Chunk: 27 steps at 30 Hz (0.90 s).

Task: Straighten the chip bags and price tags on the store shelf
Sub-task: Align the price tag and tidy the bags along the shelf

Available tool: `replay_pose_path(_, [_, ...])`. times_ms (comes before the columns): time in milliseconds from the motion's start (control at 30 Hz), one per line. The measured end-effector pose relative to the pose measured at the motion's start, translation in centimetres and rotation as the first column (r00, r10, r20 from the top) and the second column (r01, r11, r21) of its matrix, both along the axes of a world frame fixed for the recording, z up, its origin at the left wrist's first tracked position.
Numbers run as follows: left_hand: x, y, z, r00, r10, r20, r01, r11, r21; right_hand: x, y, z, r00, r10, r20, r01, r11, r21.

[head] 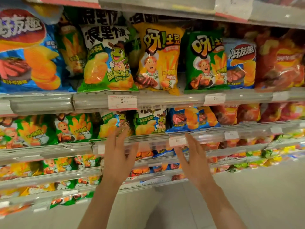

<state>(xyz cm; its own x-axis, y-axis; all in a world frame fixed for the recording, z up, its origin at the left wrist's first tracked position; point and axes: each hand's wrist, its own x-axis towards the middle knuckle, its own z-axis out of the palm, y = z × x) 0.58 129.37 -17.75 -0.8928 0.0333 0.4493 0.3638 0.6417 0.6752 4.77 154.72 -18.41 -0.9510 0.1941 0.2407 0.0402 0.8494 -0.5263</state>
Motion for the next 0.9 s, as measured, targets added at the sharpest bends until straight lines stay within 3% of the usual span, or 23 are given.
replay_pose_path(233, [1.8, 5.6, -0.1, 0.993, 0.082, 0.086, -0.078, 0.996, -0.052, 0.6, 7.8, -0.3, 0.999, -0.003, 0.035, 0.006, 0.995, -0.102])
replay_pose_path(533, [1.6, 18.5, 2.2, 0.984, 0.166, 0.066, -0.157, 0.98, -0.123, -2.2, 25.2, 3.1, 0.999, 0.046, -0.001, -0.046, 0.999, 0.001])
replay_pose_path(667, [0.2, 22.4, 4.5, 0.986, 0.152, -0.061, -0.161, 0.967, -0.195, -4.3, 30.0, 5.7, 0.994, 0.109, -0.033, -0.105, 0.989, 0.106])
replay_pose_path(900, [-3.7, 25.5, 8.8, 0.963, 0.027, -0.267, -0.128, 0.921, -0.367, -8.6, 30.8, 11.8, 0.894, 0.326, -0.307, -0.21, 0.91, 0.357])
